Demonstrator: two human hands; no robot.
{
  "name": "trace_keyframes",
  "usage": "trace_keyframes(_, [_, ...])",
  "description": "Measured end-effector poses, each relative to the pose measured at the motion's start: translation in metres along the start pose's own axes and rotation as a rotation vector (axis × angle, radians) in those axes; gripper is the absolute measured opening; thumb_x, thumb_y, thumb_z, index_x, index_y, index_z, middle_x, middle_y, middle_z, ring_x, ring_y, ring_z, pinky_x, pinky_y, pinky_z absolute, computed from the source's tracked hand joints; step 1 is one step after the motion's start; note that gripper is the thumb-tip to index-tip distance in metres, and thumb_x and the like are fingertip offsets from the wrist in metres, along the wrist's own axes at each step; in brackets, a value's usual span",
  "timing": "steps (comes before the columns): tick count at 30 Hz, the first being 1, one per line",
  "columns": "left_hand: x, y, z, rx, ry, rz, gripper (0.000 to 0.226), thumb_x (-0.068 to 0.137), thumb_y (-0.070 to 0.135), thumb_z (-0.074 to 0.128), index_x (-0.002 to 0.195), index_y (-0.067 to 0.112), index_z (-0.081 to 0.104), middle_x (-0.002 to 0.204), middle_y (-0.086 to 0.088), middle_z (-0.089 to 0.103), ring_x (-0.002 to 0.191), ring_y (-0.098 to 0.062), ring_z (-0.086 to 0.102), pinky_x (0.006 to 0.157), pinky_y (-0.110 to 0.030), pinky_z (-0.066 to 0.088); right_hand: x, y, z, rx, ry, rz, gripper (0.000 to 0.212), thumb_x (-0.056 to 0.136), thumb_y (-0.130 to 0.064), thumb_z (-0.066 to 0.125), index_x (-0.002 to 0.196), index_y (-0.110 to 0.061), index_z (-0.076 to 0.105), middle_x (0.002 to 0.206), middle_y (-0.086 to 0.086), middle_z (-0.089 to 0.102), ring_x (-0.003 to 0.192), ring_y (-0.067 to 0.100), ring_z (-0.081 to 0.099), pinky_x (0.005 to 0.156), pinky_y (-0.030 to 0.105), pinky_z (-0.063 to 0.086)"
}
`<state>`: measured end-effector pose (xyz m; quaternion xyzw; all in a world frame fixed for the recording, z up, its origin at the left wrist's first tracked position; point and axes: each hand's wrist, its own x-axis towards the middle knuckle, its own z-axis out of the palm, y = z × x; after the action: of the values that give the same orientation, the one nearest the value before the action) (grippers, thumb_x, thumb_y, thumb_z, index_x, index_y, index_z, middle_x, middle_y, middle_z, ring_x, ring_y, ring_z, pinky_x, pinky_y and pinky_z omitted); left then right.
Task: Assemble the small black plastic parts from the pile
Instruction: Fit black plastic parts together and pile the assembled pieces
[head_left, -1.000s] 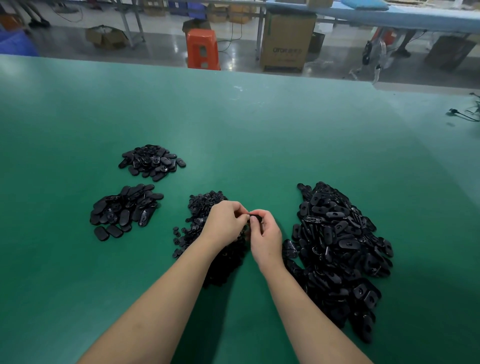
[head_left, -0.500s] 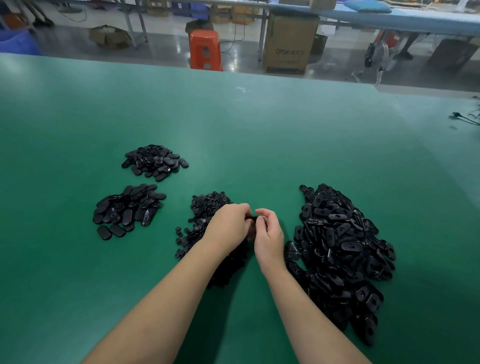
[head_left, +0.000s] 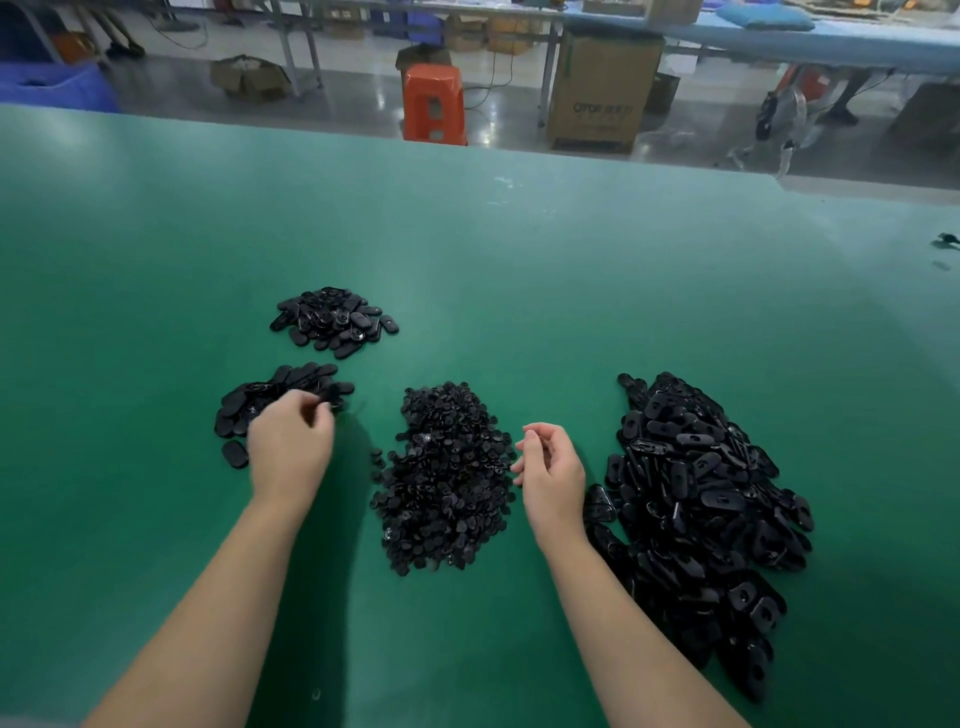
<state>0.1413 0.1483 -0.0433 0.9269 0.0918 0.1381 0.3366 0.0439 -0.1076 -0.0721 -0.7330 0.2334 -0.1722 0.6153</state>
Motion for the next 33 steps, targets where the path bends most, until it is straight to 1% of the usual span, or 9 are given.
trace_keyframes(3, [0.009, -0.016, -0.011, -0.020, 0.086, -0.088, 0.029, 0.097, 0.013, 0.057, 0.122, 0.004, 0.069, 0.109, -0.017, 0.074, 0.100, -0.033, 0.066, 0.091, -0.037, 0.049, 0.000, 0.000, 0.001, -0.011, 0.001, 0.002, 0.009, 0.101, -0.024, 0.055, 0.096, -0.027, 0.062, 0.084, -0.002, 0.069, 0.065, 0.008, 0.064, 0.070, 0.042, 0.059])
trace_keyframes(6, [0.006, -0.018, -0.009, -0.008, 0.091, -0.046, 0.035, 0.099, 0.009, 0.053, 0.130, 0.000, 0.064, 0.119, -0.021, 0.070, 0.111, -0.038, 0.064, 0.099, -0.043, 0.047, 0.000, 0.001, 0.001, -0.022, -0.009, -0.001, 0.008, 0.101, -0.024, 0.056, 0.096, -0.027, 0.062, 0.084, -0.002, 0.069, 0.065, 0.008, 0.063, 0.071, 0.042, 0.059])
trace_keyframes(9, [-0.001, -0.015, -0.001, -0.012, 0.059, 0.023, 0.031, 0.099, 0.011, 0.053, 0.125, 0.004, 0.067, 0.111, -0.016, 0.072, 0.093, -0.034, 0.067, 0.083, -0.041, 0.054, 0.000, 0.001, 0.001, -0.045, -0.012, -0.009, 0.010, 0.101, -0.023, 0.056, 0.095, -0.029, 0.061, 0.083, -0.003, 0.069, 0.065, 0.006, 0.063, 0.070, 0.042, 0.059])
trace_keyframes(13, [-0.023, -0.008, 0.020, -0.005, -0.078, 0.187, 0.025, 0.099, 0.013, 0.055, 0.119, 0.011, 0.070, 0.104, -0.004, 0.073, 0.061, -0.013, 0.053, 0.057, -0.025, 0.042, -0.001, 0.000, 0.002, -0.099, -0.013, -0.021, 0.012, 0.100, -0.023, 0.055, 0.093, -0.030, 0.061, 0.080, -0.004, 0.068, 0.069, 0.011, 0.065, 0.071, 0.043, 0.059])
trace_keyframes(19, [-0.036, -0.011, 0.033, 0.106, -0.125, 0.240, 0.020, 0.097, 0.017, 0.057, 0.107, 0.019, 0.074, 0.095, 0.006, 0.071, 0.072, -0.010, 0.058, 0.057, -0.026, 0.046, -0.003, -0.009, 0.004, -0.182, -0.024, -0.017, 0.017, 0.101, -0.019, 0.053, 0.090, -0.029, 0.064, 0.078, -0.001, 0.068, 0.070, 0.027, 0.064, 0.069, 0.048, 0.057])
trace_keyframes(22, [-0.035, -0.013, 0.034, 0.128, -0.121, 0.246, 0.018, 0.096, 0.018, 0.057, 0.104, 0.020, 0.074, 0.094, 0.007, 0.070, 0.073, -0.009, 0.058, 0.056, -0.025, 0.043, -0.002, -0.017, -0.001, -0.215, -0.078, -0.032, 0.016, 0.101, -0.019, 0.055, 0.091, -0.027, 0.066, 0.075, -0.003, 0.067, 0.061, 0.017, 0.058, 0.062, 0.043, 0.055])
trace_keyframes(25, [-0.034, -0.011, 0.036, 0.156, -0.123, 0.255, 0.018, 0.096, 0.019, 0.057, 0.102, 0.022, 0.073, 0.092, 0.008, 0.069, 0.073, -0.008, 0.056, 0.054, -0.023, 0.041, 0.009, -0.034, -0.024, -0.517, -0.232, -0.214, 0.013, 0.101, -0.024, 0.055, 0.096, -0.029, 0.066, 0.070, -0.014, 0.063, 0.053, -0.001, 0.048, 0.055, 0.021, 0.041])
trace_keyframes(29, [-0.033, -0.011, 0.036, 0.168, -0.134, 0.250, 0.018, 0.096, 0.019, 0.056, 0.102, 0.022, 0.073, 0.092, 0.008, 0.069, 0.076, -0.011, 0.060, 0.055, -0.025, 0.044, 0.035, -0.067, -0.069, -1.171, -0.570, -0.220, 0.009, 0.099, -0.035, 0.056, 0.104, -0.035, 0.064, 0.090, -0.016, 0.061, 0.076, 0.006, 0.058, 0.069, 0.027, 0.048])
trace_keyframes(33, [-0.033, -0.012, 0.036, 0.168, -0.130, 0.245, 0.018, 0.096, 0.020, 0.055, 0.101, 0.023, 0.073, 0.091, 0.009, 0.068, 0.076, -0.011, 0.061, 0.057, -0.026, 0.046, 0.040, -0.071, -0.087, -1.432, -0.752, -0.182, 0.025, 0.094, -0.040, 0.064, 0.115, -0.028, 0.060, 0.099, -0.009, 0.053, 0.092, 0.017, 0.056, 0.075, 0.029, 0.042])
